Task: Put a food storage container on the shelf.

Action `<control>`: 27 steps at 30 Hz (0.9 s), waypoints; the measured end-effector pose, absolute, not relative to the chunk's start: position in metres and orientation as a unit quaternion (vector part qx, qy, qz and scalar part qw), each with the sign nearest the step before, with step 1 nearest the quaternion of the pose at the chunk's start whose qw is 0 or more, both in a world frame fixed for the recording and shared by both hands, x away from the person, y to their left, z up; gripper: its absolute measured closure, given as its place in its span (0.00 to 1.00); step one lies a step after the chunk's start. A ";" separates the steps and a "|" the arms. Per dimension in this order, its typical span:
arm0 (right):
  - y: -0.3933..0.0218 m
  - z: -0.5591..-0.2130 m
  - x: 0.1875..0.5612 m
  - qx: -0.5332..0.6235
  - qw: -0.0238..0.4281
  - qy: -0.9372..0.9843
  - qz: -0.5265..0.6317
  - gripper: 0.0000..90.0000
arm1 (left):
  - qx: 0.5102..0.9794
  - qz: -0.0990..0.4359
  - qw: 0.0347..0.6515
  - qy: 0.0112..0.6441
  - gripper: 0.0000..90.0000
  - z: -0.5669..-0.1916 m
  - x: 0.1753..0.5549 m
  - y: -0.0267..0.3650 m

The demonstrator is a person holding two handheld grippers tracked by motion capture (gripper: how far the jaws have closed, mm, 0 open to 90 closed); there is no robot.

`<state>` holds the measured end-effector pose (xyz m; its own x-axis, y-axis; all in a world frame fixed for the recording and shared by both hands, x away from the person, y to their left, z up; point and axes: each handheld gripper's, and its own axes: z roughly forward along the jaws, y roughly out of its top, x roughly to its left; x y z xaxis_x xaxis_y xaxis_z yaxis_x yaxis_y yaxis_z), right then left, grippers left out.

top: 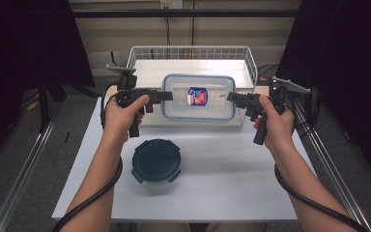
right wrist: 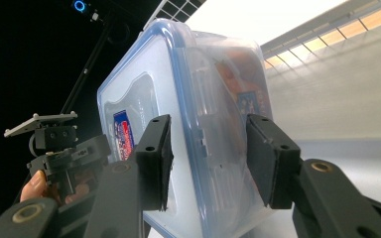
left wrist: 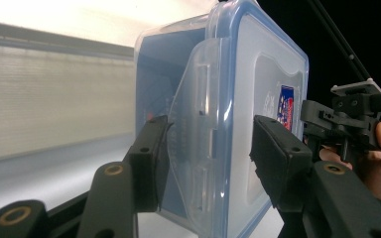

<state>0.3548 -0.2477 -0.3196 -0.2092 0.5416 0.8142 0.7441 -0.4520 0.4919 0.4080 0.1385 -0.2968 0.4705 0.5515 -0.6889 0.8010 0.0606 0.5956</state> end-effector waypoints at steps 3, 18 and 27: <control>-0.247 -0.317 0.359 -0.622 0.086 -0.513 -0.585 0.60 | 0.672 -0.122 0.530 0.502 0.56 -0.293 0.410 0.139; -0.244 -0.307 0.381 -0.624 0.082 -0.503 -0.592 0.61 | 0.663 -0.129 0.538 0.504 0.58 -0.284 0.432 0.144; -0.239 -0.294 0.394 -0.618 0.078 -0.503 -0.600 0.61 | 0.658 -0.121 0.545 0.505 0.58 -0.274 0.444 0.149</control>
